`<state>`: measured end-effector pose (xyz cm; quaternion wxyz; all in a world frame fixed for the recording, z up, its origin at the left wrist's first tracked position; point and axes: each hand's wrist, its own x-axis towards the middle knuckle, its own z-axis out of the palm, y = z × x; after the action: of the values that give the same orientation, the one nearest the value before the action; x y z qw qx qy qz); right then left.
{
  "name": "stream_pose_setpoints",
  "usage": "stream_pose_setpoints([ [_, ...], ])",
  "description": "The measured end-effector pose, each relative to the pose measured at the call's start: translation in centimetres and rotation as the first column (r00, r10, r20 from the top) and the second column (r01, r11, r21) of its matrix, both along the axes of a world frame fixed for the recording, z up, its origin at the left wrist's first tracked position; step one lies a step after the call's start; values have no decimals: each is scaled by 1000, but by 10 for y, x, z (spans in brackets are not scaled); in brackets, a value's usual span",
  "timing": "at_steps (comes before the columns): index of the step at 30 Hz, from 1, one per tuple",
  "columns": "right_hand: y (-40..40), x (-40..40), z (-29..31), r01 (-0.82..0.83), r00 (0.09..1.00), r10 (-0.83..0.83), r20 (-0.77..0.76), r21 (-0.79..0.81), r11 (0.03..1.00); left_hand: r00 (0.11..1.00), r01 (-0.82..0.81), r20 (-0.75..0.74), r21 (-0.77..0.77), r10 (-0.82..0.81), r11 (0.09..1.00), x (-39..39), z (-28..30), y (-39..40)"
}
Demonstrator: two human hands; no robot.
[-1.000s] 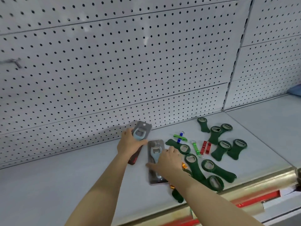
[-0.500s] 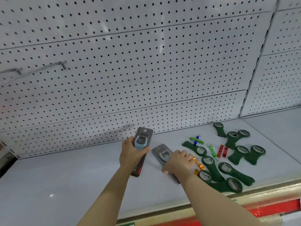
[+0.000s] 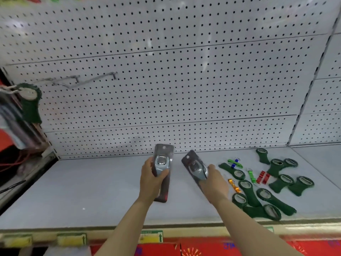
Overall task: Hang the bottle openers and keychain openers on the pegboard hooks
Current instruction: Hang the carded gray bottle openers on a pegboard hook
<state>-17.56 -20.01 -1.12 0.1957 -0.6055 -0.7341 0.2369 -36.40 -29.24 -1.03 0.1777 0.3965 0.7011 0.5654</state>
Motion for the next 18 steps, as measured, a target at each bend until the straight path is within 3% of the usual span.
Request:
stream_pose_setpoints([
  [4, -24, 0, 14, -19, 906, 4, -423, -30, 999, 999, -55, 0, 67, 55, 996, 10, 15, -28],
  [7, -52, -7, 25, -34, 793, 42, -608, 24, 999, 995, -95, -1, 136, 96, 986, 16, 29, -54],
  [11, -95, -19, 46, -35, 647, 56, -761, 44, 998, 989, -130, -38, 208, 141, 969, 15, 52, -80],
  [18, -143, -58, 87, -39, 543, 135, -829, 135, 990, 973, -145, -126, 328, 196, 933, -10, 93, -115],
])
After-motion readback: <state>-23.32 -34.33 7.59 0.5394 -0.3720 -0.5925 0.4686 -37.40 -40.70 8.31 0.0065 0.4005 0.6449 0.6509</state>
